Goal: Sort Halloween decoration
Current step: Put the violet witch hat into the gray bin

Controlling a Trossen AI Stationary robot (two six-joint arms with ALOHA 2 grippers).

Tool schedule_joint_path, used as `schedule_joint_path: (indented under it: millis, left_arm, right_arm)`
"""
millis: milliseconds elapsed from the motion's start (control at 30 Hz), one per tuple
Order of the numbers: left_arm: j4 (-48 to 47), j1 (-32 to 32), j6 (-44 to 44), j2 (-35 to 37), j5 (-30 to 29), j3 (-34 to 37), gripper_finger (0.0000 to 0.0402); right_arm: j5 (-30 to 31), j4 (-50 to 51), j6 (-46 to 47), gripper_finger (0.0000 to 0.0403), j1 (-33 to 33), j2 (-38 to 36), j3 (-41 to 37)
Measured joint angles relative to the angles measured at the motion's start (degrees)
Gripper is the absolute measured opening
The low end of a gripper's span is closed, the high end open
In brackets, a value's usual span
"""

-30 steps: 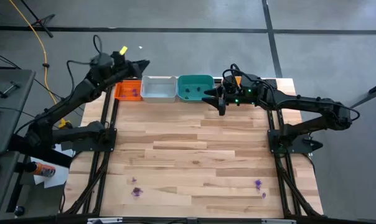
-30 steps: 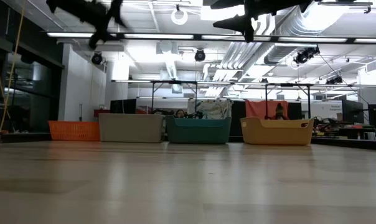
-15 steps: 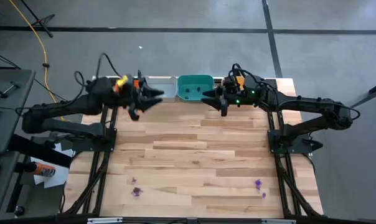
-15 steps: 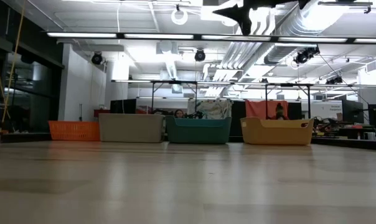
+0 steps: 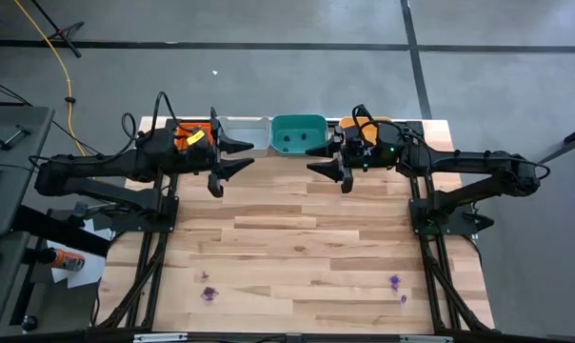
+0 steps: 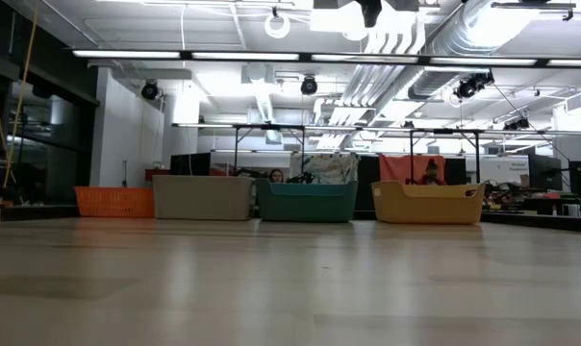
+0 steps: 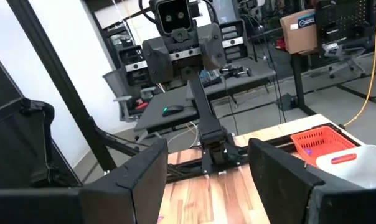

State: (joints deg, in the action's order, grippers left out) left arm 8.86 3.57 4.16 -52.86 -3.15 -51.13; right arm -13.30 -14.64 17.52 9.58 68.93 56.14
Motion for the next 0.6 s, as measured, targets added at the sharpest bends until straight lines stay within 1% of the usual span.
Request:
schedule_joint_path:
  millis: [100, 467, 600]
  left_arm:
    - [0.0, 0.0, -1.3, 0.0, 0.0, 0.0, 0.0168]
    - [-0.1, 0.0, -1.4, 0.0, 0.1, 0.0, 0.0168]
    - [-1.2, 0.0, 1.4, 0.0, 0.1, 0.0, 0.0168]
  right_arm:
    - [0.0, 0.1, 0.0, 0.0216, 0.0, 0.0, 0.0]
    - [0.1, 0.1, 0.0, 0.0216, 0.1, 0.0, 0.0]
    - [0.2, 0.2, 0.0, 0.0216, 0.1, 0.0, 0.0]
